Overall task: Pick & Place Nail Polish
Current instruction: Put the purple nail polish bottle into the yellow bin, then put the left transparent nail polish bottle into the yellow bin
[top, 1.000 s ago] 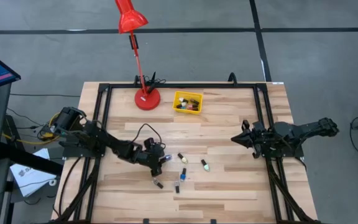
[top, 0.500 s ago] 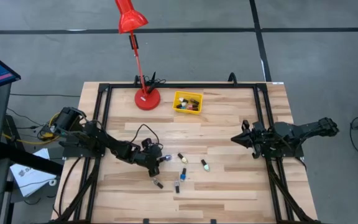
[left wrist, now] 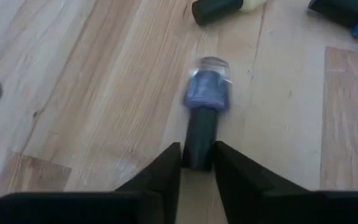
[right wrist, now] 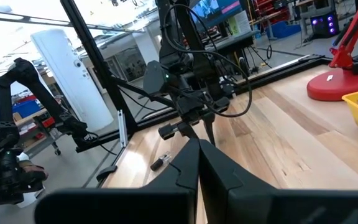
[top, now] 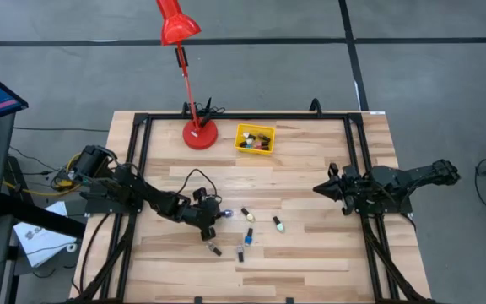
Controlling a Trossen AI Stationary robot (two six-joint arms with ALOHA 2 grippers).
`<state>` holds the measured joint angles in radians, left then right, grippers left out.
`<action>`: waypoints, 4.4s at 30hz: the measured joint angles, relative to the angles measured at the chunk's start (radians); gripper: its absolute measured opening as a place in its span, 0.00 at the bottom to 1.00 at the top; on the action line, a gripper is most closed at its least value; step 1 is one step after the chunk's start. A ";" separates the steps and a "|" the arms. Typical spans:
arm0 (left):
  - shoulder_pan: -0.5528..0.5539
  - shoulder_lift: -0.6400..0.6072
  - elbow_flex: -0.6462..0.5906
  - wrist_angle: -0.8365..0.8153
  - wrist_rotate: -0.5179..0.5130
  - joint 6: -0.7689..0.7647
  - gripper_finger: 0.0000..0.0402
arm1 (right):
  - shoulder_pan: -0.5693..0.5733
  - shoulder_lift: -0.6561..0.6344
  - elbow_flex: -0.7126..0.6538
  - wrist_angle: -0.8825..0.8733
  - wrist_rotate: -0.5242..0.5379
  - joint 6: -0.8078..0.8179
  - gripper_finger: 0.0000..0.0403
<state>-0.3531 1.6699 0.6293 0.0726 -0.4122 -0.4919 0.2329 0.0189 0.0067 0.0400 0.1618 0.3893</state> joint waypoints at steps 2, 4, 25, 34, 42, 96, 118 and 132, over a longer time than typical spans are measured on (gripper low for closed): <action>0.000 -0.001 -0.007 0.006 -0.002 -0.002 0.15 | 0.000 0.000 0.000 0.000 0.000 -0.004 0.00; 0.000 -0.002 -0.014 0.013 0.002 -0.005 0.12 | 0.000 0.000 0.000 0.000 0.000 -0.005 0.00; 0.041 -0.049 -0.019 0.026 0.044 -0.008 0.12 | 0.000 0.000 -0.001 0.000 0.000 -0.005 0.00; 0.189 -0.200 -0.015 0.049 0.020 0.097 0.12 | 0.000 0.000 -0.001 0.000 -0.001 -0.005 0.00; 0.434 -0.298 0.069 0.067 0.053 0.303 0.12 | 0.000 0.000 -0.001 0.000 -0.001 -0.005 0.00; 0.747 0.292 0.524 0.056 0.332 0.425 0.12 | 0.000 0.000 -0.001 -0.001 -0.004 -0.005 0.00; 0.747 0.292 0.519 0.022 0.307 0.424 0.24 | 0.000 0.000 -0.001 -0.001 -0.004 -0.005 0.00; 0.588 -0.027 0.521 -0.216 0.411 0.558 0.38 | 0.000 0.000 -0.001 -0.001 -0.004 -0.005 0.00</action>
<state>0.2349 1.6428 1.1500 -0.1430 -0.0011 0.0662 0.2329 0.0193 0.0055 0.0391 0.1574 0.3844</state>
